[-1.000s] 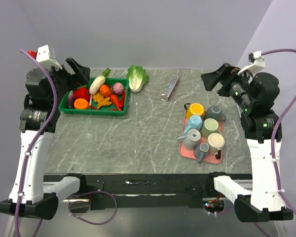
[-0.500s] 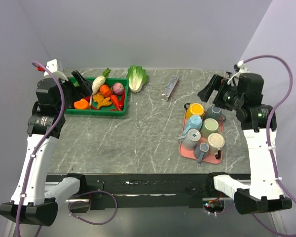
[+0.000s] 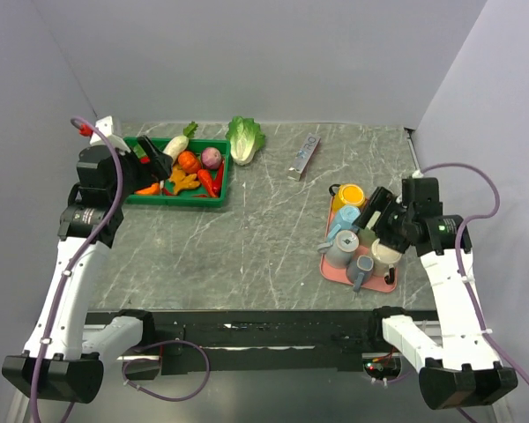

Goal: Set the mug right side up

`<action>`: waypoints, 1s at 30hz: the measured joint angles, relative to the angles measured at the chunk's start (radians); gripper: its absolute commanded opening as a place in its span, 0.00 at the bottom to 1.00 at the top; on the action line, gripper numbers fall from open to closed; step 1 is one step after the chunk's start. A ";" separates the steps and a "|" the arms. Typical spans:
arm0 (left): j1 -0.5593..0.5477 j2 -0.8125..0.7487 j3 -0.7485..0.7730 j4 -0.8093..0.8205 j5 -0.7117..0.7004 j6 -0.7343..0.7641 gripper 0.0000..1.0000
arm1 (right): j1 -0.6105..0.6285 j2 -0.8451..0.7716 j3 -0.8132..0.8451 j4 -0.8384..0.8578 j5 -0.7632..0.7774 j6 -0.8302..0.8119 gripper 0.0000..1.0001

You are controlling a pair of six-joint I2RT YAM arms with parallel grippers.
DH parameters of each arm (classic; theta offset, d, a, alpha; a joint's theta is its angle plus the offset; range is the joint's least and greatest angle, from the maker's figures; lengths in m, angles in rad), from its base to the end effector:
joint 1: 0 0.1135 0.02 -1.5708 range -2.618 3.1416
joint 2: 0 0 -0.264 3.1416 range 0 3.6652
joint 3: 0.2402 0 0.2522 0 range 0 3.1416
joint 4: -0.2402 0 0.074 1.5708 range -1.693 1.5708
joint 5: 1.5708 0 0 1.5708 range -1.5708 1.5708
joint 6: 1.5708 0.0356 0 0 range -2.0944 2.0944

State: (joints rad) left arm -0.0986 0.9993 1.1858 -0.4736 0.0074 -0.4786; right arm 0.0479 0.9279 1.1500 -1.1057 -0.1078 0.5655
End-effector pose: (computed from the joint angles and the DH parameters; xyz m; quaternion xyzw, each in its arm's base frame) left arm 0.2108 -0.0211 0.4089 -0.1491 0.7870 -0.1732 0.5731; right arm 0.1565 0.0113 0.3527 0.2231 0.9135 0.1499 0.3054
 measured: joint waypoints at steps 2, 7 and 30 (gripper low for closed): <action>0.000 -0.002 -0.023 0.009 0.039 -0.003 0.96 | 0.000 -0.006 -0.037 -0.027 0.013 0.026 0.85; 0.000 -0.024 -0.091 0.067 0.193 -0.005 0.96 | 0.010 -0.013 -0.150 -0.052 -0.013 0.071 0.82; 0.000 -0.079 -0.205 0.158 0.335 -0.065 0.96 | 0.355 0.045 -0.393 -0.016 0.319 0.301 0.69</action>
State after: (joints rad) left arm -0.0986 0.9199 0.9806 -0.3157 0.3420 -0.5438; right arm 0.4030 0.9726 0.7567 -1.1221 0.2108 0.8669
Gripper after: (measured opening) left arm 0.963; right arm 0.719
